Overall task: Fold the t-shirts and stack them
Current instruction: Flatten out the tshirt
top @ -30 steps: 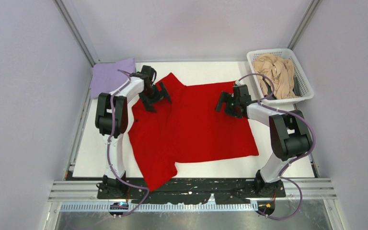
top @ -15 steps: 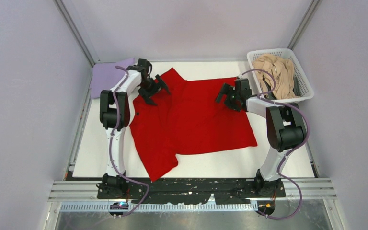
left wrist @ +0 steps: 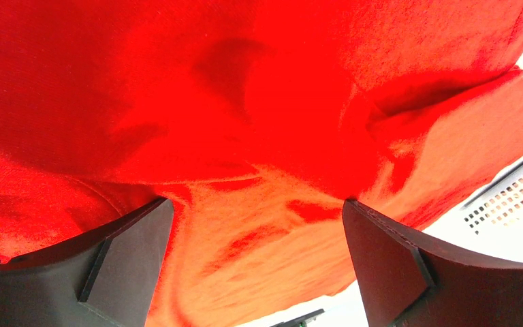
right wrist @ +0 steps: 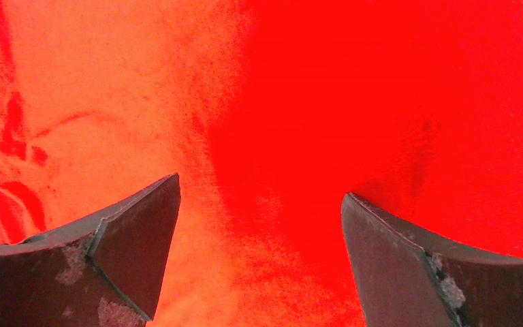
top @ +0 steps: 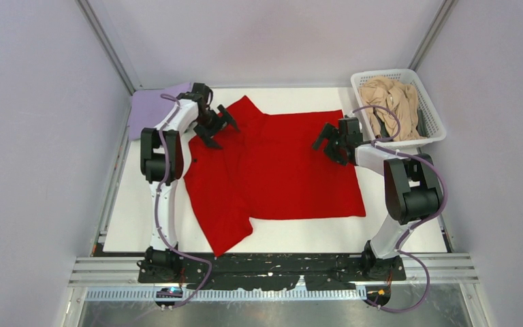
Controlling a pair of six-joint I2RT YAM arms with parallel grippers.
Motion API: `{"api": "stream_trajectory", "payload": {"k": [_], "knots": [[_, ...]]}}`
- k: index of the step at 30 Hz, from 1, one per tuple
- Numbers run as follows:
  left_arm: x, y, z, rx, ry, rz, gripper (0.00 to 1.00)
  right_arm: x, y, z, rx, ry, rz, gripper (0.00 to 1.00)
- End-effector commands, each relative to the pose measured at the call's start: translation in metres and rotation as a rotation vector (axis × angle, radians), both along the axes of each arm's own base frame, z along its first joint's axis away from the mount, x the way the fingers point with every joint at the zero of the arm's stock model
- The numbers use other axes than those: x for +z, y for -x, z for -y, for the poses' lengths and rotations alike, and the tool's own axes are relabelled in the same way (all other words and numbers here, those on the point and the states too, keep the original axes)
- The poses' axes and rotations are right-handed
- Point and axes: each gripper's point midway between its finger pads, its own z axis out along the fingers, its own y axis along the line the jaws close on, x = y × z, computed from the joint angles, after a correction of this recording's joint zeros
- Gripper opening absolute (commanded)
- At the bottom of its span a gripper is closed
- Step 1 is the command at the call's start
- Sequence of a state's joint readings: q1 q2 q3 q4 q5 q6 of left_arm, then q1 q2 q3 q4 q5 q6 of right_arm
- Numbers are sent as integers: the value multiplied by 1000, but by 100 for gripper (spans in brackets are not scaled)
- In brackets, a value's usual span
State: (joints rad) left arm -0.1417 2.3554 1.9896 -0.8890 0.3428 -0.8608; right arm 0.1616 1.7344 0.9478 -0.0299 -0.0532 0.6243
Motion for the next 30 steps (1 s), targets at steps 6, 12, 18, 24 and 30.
{"api": "stream_trajectory", "payload": {"k": [6,12,18,24,30], "knots": [[61,-53,-9,-31,-13,232,99,61,-14,19,0,113,143,95],[130,-9,-18,-108,-132,359,99,114,5,31,-31,140,276,96],[121,111,-28,-177,-286,352,99,119,55,65,-133,233,282,96],[75,251,-29,-313,-388,232,99,107,87,86,-210,283,219,95],[26,357,-19,-508,-401,100,87,94,93,83,-207,258,176,95]]}}
